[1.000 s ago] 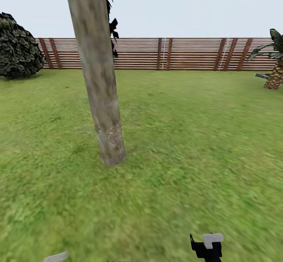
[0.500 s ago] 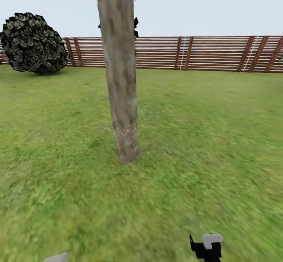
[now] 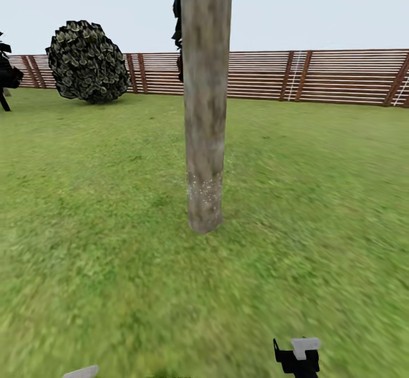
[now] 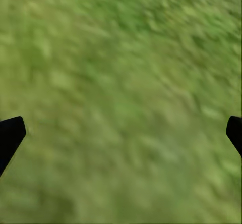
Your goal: In the garden, pick up the pesticide atomizer on the floor and spray pesticide onto both trees until each tree trunk is fully covered.
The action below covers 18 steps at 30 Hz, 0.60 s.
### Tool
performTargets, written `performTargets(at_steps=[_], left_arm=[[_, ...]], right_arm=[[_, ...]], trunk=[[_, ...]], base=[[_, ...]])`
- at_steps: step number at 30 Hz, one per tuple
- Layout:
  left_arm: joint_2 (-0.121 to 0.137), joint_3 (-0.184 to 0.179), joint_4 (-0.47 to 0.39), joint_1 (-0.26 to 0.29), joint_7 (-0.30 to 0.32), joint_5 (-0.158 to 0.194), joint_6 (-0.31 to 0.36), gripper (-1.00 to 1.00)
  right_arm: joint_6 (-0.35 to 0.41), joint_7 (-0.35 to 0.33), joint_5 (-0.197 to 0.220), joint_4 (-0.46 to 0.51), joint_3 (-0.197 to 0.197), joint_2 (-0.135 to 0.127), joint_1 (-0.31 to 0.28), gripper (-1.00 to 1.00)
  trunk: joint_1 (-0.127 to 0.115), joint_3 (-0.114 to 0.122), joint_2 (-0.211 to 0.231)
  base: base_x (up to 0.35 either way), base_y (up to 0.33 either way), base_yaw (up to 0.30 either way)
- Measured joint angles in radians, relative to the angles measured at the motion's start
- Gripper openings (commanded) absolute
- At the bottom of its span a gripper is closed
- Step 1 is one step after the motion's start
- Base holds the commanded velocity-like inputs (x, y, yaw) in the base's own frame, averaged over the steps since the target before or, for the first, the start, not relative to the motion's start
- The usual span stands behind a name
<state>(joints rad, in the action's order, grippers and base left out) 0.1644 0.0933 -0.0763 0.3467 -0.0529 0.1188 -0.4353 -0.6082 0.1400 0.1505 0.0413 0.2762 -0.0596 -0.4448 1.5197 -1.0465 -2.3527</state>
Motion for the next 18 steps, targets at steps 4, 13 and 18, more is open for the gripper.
performTargets(at_steps=[4, 13, 18], left_arm=[[0.0, 0.0, 0.0, -0.001, 0.0, 0.0, 0.0, -1.0], [-0.002, -0.002, 0.0, -0.001, 0.0, 0.0, 0.0, -1.0], [-0.003, -0.002, 0.0, 0.0, 0.0, 0.0, 0.0, -1.0]], right_arm=[[0.0, 0.0, 0.0, 0.0, 0.0, 0.0, 0.0, 1.0], [0.0, 0.0, -0.001, 0.0, 0.0, 0.0, 0.0, 1.0], [0.0, 0.0, -0.001, 0.0, 0.0, 0.0, 0.0, 1.0]], trunk=[[0.0, -0.002, 0.0], [0.0, -0.008, 0.0], [0.0, -0.011, 0.0]], base=[[0.0, 0.0, 0.279], [0.0, 0.0, 0.279], [0.0, 0.0, 0.279]])
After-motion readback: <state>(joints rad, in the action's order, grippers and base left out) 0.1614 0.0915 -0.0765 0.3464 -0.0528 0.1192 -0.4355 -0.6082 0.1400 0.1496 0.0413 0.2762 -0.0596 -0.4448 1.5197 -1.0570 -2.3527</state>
